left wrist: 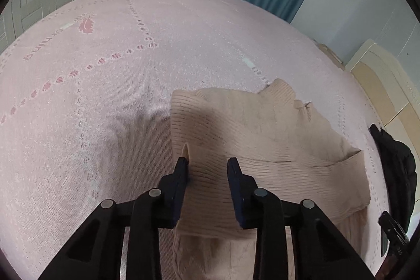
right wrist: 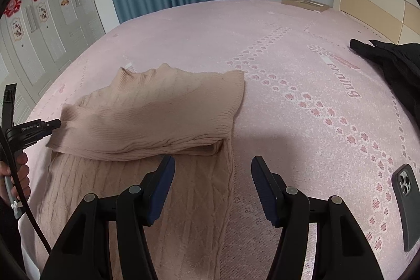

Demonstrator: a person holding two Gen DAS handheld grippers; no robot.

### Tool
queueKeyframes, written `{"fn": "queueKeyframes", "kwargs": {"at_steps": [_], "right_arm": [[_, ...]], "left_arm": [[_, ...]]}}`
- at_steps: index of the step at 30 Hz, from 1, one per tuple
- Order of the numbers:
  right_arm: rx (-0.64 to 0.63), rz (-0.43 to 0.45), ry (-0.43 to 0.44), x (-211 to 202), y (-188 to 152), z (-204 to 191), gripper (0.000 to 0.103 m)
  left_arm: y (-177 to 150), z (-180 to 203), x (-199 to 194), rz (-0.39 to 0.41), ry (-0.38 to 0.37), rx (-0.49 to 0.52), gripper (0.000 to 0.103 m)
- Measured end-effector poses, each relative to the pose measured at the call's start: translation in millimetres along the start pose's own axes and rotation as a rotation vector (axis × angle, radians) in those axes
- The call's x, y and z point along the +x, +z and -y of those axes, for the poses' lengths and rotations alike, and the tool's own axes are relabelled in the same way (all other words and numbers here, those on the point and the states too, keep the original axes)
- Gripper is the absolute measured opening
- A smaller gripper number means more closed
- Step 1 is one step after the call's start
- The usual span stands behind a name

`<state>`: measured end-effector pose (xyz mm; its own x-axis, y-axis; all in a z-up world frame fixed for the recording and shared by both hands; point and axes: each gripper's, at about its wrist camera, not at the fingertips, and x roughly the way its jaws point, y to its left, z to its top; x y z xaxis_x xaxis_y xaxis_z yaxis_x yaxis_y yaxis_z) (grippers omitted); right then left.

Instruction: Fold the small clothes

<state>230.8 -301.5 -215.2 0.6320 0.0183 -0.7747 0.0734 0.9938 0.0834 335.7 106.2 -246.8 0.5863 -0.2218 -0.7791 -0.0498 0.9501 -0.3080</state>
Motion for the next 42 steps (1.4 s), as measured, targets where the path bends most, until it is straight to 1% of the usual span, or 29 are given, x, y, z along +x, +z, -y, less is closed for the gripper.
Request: {"fn": "queueKeyframes", "kwargs": {"at_steps": [1, 2, 3, 4, 6, 7, 9, 11, 15, 18, 19, 20, 22, 24, 26, 29, 30, 31, 32, 33, 34, 35, 36, 37, 39, 41, 42], "right_arm": [[0.002, 0.003, -0.002, -1.8, 0.5, 0.8, 0.060], [0.004, 0.006, -0.002, -3.0, 1.0, 2.0, 0.060], [0.008, 0.009, -0.002, -4.8, 1.5, 3.4, 0.060], [0.010, 0.010, -0.003, -6.0, 1.6, 4.1, 0.060], [0.010, 0.013, -0.007, -7.9, 1.5, 6.4, 0.060], [0.009, 0.015, -0.008, -8.5, 1.7, 7.3, 0.060], [0.006, 0.018, -0.011, -8.7, 2.9, 8.9, 0.060], [0.009, 0.021, -0.014, -8.3, 5.2, 10.6, 0.060], [0.019, 0.033, -0.011, -4.8, 12.9, 14.5, 0.060], [0.045, 0.037, 0.003, 3.3, 21.4, 17.5, 0.060], [0.054, 0.037, 0.009, 6.9, 24.3, 18.3, 0.060], [0.063, 0.036, 0.016, 11.2, 26.4, 18.8, 0.060], [0.077, 0.027, 0.032, 23.0, 29.5, 19.1, 0.060], [0.092, 0.002, 0.045, 38.0, 30.6, 18.8, 0.060], [0.100, -0.018, 0.052, 53.7, 31.1, 18.2, 0.060], [0.108, -0.076, 0.049, 84.8, 32.8, 16.4, 0.060], [0.109, -0.092, 0.051, 91.4, 33.2, 16.1, 0.058], [0.112, -0.111, 0.057, 98.6, 34.1, 15.1, 0.051], [0.110, -0.116, 0.084, 102.2, 35.5, 14.3, 0.032], [0.104, -0.103, 0.097, 101.4, 38.9, 13.3, 0.021], [0.092, -0.086, 0.092, 98.8, 42.4, 12.7, 0.020], [0.083, -0.061, 0.098, 94.4, 45.7, 13.2, 0.017], [0.096, -0.019, 0.113, 86.9, 47.5, 16.5, 0.017], [0.118, 0.001, 0.123, 83.0, 47.7, 21.4, 0.017], [0.130, -0.016, 0.108, 88.2, 44.1, 25.8, 0.016], [0.136, -0.070, 0.084, 105.1, 35.7, 26.3, 0.017], [0.143, -0.078, 0.081, 108.0, 34.3, 26.9, 0.018]], "left_arm": [[0.1, 1.1, 1.5, -0.003, 0.008, 0.004, 0.022], [0.1, 2.9, 2.1, 0.000, 0.023, 0.016, 0.018], [-0.7, 4.3, 0.8, 0.010, 0.036, 0.030, 0.010], [-0.7, 5.4, -2.4, 0.023, 0.031, 0.038, 0.008], [0.6, 7.5, -14.0, 0.052, -0.033, 0.032, 0.007], [2.2, 9.8, -20.2, 0.074, -0.051, 0.033, 0.006], [8.1, 19.0, -30.6, 0.126, -0.052, 0.064, 0.006], [17.9, 27.9, -33.7, 0.148, -0.062, 0.083, 0.006], [35.4, 35.0, -32.9, 0.176, -0.100, 0.061, 0.006], [36.2, 28.6, -35.4, 0.211, -0.104, 0.045, 0.006], [33.9, 24.9, -32.8, 0.209, -0.090, 0.045, 0.006], [29.6, 20.3, -25.6, 0.191, -0.059, 0.044, 0.006], [17.9, 10.3, -7.4, 0.125, -0.006, 0.034, 0.006], [4.1, 0.4, 7.1, 0.057, -0.008, 0.021, 0.006], [-4.7, -4.5, 7.4, 0.055, -0.030, 0.012, 0.006], [-2.6, -3.5, 3.7, 0.052, -0.047, 0.017, 0.006], [-0.1, -0.6, 5.0, 0.047, -0.037, 0.028, 0.006], [2.9, 4.3, 7.0, 0.046, -0.014, 0.051, 0.006], [5.3, 7.2, 7.5, 0.055, -0.005, 0.070, 0.006], [7.6, 11.3, 6.3, 0.072, -0.001, 0.082, 0.006], [11.1, 14.7, 3.6, 0.088, 0.000, 0.086, 0.005], [15.6, 16.8, -2.9, 0.111, -0.028, 0.078, 0.005], [18.8, 19.0, -6.5, 0.130, -0.053, 0.067, 0.005], [20.5, 19.3, -10.7, 0.147, -0.065, 0.058, 0.006], [19.5, 20.6, -7.9, 0.150, -0.028, 0.074, 0.006], [13.3, 20.8, 7.3, 0.102, 0.038, 0.091, 0.006], [8.2, 21.3, 13.9, 0.078, 0.051, 0.100, 0.006]]}}
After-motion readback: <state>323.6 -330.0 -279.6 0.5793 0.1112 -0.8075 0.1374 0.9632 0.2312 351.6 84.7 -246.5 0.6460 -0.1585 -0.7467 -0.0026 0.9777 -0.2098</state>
